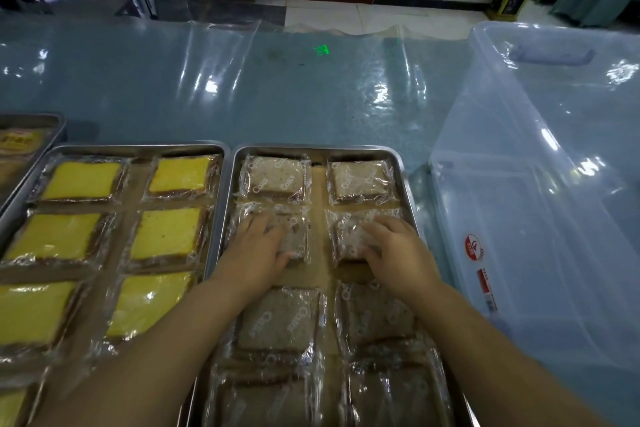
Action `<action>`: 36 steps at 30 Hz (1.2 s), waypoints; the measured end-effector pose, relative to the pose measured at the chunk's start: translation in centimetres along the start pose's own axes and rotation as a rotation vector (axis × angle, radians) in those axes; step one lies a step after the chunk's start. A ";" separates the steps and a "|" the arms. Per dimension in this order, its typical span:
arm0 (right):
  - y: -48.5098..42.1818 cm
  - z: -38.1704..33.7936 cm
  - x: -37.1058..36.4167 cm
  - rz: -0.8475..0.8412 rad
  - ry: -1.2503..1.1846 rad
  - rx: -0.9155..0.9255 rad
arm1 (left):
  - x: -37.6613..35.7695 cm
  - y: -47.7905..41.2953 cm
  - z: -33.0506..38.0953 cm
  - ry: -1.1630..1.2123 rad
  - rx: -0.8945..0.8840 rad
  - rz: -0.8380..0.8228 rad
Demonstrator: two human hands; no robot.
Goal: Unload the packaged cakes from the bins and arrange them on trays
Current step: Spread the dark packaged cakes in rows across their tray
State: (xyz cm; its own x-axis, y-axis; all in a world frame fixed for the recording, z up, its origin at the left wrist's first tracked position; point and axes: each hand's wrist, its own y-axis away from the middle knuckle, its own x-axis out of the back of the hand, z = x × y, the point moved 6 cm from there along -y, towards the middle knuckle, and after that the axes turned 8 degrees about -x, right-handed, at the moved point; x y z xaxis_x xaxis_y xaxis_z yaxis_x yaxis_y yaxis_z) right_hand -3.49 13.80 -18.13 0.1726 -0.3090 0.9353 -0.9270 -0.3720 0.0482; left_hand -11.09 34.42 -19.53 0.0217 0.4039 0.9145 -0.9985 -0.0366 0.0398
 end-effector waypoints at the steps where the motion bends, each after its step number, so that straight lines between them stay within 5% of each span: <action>1: 0.6 0.0 0.4 0.013 -0.004 0.010 | 0.1 0.6 0.4 0.000 -0.015 0.004; 8: 5.8 0.0 0.7 -0.035 -0.028 0.061 | -0.4 6.7 2.2 -0.024 -0.052 0.019; 16: 10.2 0.5 -2.2 -0.224 0.157 0.049 | -3.1 10.1 3.3 -0.072 -0.067 -0.156; 36: 16.6 0.9 -0.6 -0.085 0.156 0.050 | -2.1 16.8 6.4 -0.233 -0.046 -0.010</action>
State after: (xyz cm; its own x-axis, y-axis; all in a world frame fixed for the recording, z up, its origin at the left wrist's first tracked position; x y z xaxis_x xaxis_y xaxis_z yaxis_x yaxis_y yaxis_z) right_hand -18.63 7.03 -18.23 0.1922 -0.1369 0.9718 -0.8931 -0.4348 0.1154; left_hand -27.62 27.14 -18.25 0.0371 0.1821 0.9826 -0.9993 0.0103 0.0359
